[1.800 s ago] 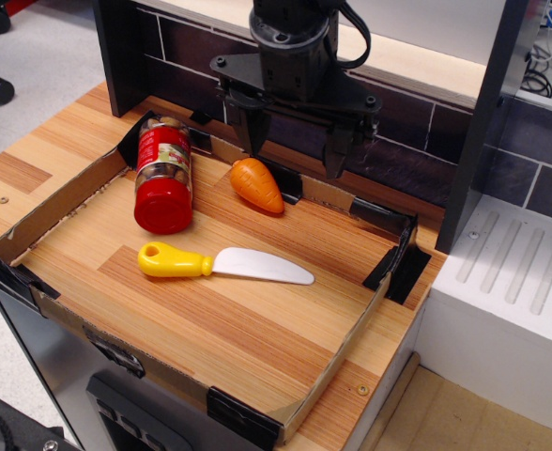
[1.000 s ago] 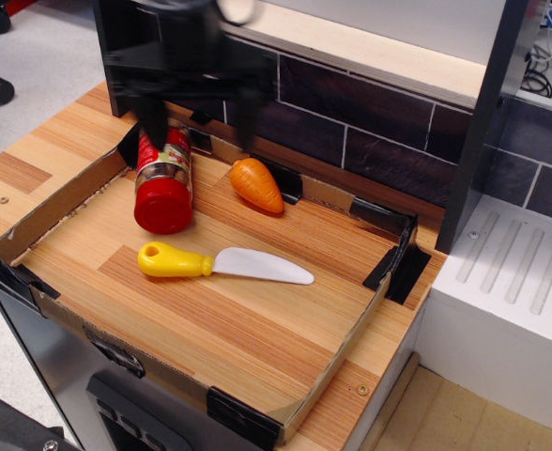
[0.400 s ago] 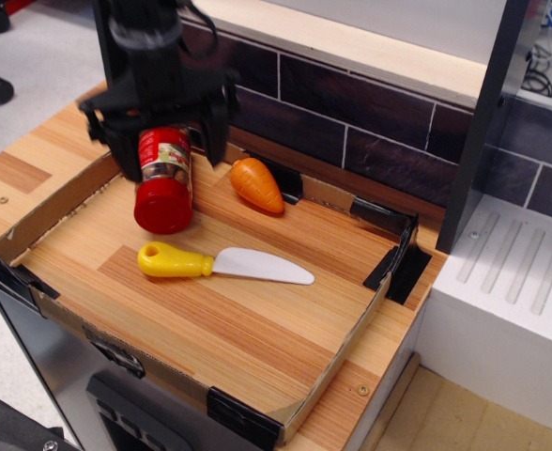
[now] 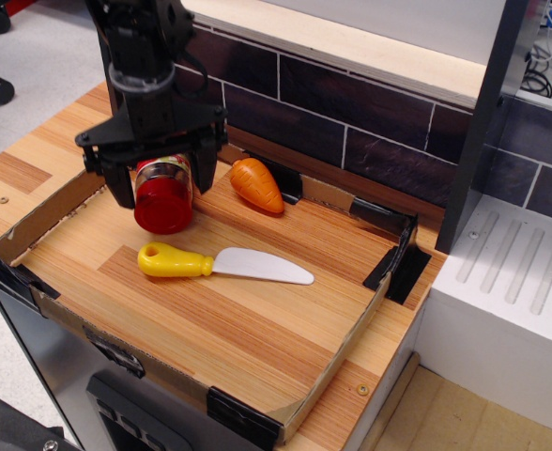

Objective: Upright basil bottle

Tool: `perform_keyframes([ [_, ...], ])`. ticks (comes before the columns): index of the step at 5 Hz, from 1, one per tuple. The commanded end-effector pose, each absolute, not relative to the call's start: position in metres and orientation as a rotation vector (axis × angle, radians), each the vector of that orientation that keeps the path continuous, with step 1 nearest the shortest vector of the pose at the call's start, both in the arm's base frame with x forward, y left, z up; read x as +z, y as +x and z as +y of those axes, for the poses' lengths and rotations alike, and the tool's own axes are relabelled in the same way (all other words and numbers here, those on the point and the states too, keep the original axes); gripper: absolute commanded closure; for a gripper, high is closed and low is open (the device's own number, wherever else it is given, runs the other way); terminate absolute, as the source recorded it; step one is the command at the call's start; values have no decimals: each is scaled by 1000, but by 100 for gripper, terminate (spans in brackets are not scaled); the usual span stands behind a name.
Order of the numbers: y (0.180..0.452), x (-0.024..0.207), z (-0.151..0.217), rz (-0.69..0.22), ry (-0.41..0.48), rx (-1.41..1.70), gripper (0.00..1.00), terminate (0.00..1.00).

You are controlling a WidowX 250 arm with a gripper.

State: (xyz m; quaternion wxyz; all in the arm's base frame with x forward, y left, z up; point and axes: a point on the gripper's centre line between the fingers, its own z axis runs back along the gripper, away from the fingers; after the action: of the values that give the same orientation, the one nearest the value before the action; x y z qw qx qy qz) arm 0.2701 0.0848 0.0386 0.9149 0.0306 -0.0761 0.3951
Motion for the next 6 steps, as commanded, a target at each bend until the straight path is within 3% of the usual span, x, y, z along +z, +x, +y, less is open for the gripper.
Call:
perform_keyframes([
  [1,268,33,88,-186,73,800,0,0],
  [4,266,25,93,-172,77,796,0,0],
  [5,264,23,94,-197,86,795,100,0],
  [6,266,40,99,-219,69,808,100,0],
])
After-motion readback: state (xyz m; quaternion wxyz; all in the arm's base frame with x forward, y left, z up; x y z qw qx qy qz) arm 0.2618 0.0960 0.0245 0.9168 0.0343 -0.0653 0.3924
